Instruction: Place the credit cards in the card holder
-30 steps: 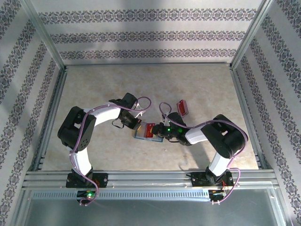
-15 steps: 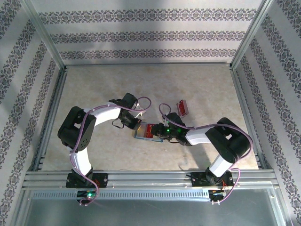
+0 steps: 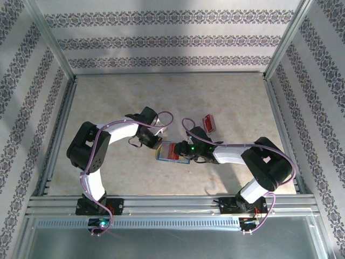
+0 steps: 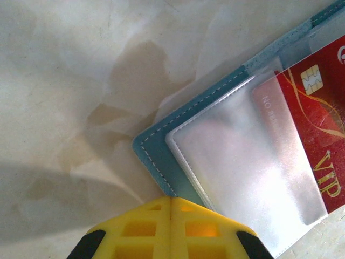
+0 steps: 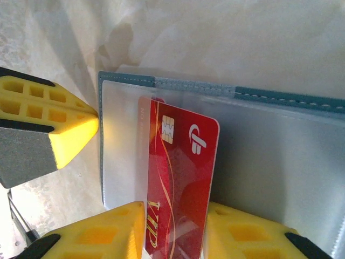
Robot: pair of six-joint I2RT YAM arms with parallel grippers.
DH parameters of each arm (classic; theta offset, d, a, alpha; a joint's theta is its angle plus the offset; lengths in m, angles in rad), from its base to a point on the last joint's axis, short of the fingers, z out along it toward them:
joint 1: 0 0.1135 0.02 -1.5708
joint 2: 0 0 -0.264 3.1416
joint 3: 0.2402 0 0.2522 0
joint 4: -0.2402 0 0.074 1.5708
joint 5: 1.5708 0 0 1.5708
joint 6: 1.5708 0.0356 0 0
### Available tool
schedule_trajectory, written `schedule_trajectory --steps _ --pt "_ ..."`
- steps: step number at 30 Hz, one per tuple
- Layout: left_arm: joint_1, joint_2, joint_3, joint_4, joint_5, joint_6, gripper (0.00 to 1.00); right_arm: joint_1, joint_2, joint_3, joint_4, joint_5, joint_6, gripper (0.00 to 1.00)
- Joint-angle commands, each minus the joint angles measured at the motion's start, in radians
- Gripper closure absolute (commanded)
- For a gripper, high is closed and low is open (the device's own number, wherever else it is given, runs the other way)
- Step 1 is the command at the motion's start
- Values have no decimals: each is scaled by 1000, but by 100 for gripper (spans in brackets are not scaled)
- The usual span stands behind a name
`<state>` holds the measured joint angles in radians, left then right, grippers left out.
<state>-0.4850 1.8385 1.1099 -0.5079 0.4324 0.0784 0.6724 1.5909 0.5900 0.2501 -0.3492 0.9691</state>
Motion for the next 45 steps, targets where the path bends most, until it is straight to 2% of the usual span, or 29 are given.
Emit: schedule_trajectory --steps 1,6,11,19,25,35,45 --pt "-13 -6 -14 -16 -18 12 96 2 7 0 -108 49 -23 65" --pt "-12 -7 -15 -17 -22 15 96 9 26 20 -110 44 -24 69" --pt "-12 2 -9 -18 -17 12 96 16 54 46 -123 41 -28 69" --pt "-12 3 -11 -15 -15 8 96 19 -8 61 -249 86 -56 62" --pt "-12 5 -16 -8 -6 2 96 20 -34 67 -277 91 -60 60" --pt "-13 -18 -53 18 21 -26 95 53 42 128 -242 84 -40 71" --pt "-35 -29 -96 58 51 -51 96 79 79 180 -253 79 -39 69"
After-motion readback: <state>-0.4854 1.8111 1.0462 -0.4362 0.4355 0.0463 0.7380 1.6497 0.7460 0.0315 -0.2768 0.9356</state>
